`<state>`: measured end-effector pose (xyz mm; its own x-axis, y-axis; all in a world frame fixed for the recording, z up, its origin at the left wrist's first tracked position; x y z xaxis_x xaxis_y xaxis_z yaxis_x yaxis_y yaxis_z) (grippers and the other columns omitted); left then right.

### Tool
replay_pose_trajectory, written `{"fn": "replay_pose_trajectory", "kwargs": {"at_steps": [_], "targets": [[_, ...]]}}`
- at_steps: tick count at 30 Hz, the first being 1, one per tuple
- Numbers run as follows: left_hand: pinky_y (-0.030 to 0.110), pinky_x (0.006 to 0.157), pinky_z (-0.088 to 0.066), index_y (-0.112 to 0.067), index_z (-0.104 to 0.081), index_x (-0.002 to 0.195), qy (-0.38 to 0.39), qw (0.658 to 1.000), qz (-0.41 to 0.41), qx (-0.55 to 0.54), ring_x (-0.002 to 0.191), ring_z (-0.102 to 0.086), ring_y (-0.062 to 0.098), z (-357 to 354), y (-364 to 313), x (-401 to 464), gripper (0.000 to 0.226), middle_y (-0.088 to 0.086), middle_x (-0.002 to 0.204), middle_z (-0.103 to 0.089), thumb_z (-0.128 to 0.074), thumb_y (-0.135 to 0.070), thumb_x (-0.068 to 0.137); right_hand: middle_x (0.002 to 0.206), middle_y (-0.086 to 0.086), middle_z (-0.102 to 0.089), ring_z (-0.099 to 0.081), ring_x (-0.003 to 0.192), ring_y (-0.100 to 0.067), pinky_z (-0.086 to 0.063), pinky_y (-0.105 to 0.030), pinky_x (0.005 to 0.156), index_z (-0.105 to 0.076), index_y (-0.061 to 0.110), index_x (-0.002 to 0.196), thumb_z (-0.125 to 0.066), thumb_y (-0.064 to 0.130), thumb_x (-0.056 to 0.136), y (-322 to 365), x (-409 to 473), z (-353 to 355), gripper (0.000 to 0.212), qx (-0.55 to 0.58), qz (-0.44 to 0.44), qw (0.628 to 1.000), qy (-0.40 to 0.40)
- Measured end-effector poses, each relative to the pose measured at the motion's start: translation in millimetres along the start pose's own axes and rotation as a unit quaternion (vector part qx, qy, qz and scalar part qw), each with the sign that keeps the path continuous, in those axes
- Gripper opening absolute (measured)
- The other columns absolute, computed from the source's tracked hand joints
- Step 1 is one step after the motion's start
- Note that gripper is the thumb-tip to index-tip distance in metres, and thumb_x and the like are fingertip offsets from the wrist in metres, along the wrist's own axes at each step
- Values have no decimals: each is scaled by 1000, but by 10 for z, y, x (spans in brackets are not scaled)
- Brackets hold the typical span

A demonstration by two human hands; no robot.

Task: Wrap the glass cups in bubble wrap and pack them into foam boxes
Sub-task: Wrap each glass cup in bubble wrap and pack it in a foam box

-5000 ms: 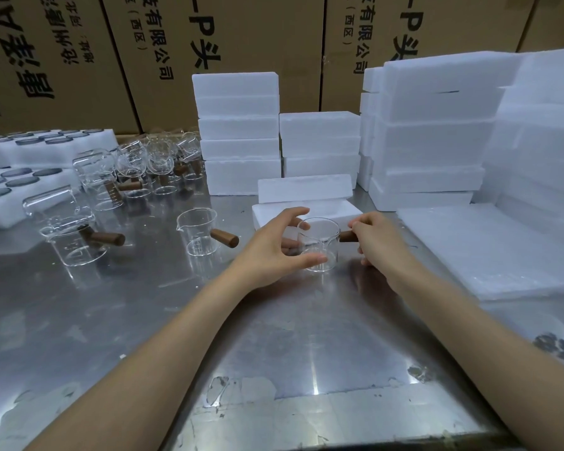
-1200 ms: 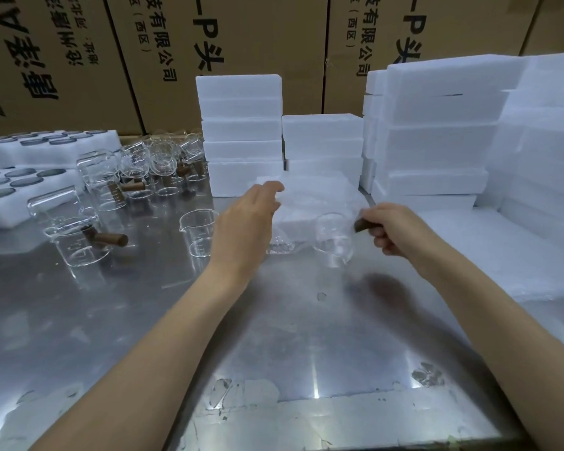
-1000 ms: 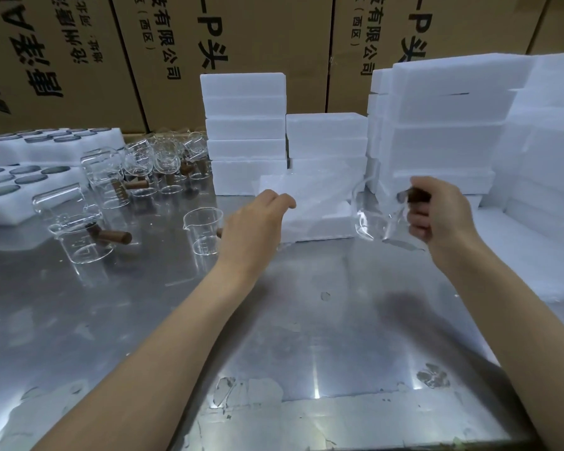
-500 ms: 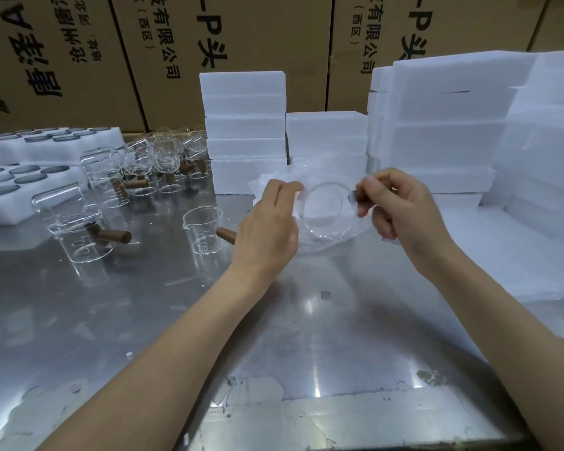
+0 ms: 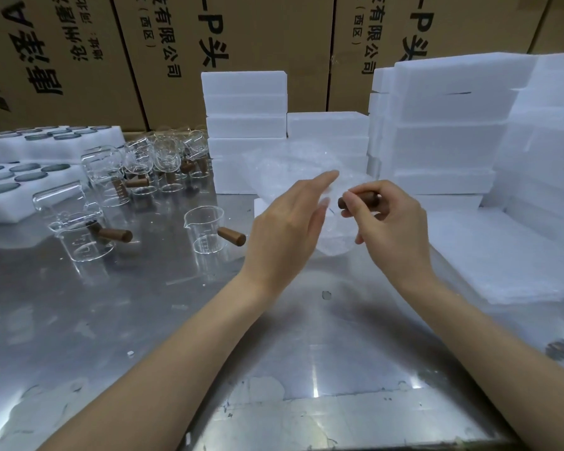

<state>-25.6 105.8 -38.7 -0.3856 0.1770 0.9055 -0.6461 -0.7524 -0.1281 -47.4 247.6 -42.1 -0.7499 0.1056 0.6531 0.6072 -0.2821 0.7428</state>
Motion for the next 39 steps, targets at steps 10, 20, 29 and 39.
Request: {"fn": "replay_pose_trajectory", "kwargs": {"at_steps": [10, 20, 29, 39], "targets": [[30, 86, -51, 0, -61, 122, -15, 989, -139, -48, 104, -61, 21, 47, -204, 25, 32, 10, 119, -66, -49, -13, 96, 64, 8, -63, -55, 47, -9, -45, -21, 43, -59, 15, 84, -53, 6, 92, -178, -27, -84, 13, 126, -220, 967, 14], [31, 113, -28, -32, -18, 150, 2, 835, 396, -381, 119, -51, 4, 29, 432, 62, 53, -19, 136, -45, -26, -49, 101, 53, 6, -63, -49, 37, -2, -39, -13, 35, -57, 8, 97, -28, 6, 102, -161, -16, -60, 29, 389, -331, 853, 104], [35, 114, -32, -19, -31, 149, 164, 676, 454, -557, 129, -50, 11, -346, 187, -113, 70, -5, 148, -44, -15, -61, 96, 65, 8, -62, -51, 46, 1, -42, -10, 43, -65, 17, 77, -55, 22, 86, -157, -1, -124, 15, 444, -327, 824, 128], [28, 84, -55, -24, -58, 114, 153, 708, 462, -512, 99, -70, 17, -224, 362, -109, 56, -4, 108, -73, -67, -58, 69, 70, -3, -57, -46, 34, -4, -37, -15, 33, -56, 5, 108, -44, 13, 99, -191, -9, -68, 18, 372, -379, 838, 124]]}}
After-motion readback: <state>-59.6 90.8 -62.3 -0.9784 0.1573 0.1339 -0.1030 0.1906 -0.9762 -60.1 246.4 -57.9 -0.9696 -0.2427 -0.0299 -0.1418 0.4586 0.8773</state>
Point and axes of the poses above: each hand's wrist, its own x-axis towards the middle knuckle, its own z-axis out of the back of the hand, y = z × x, the point moved 3 cm from there along x, towards the middle knuckle
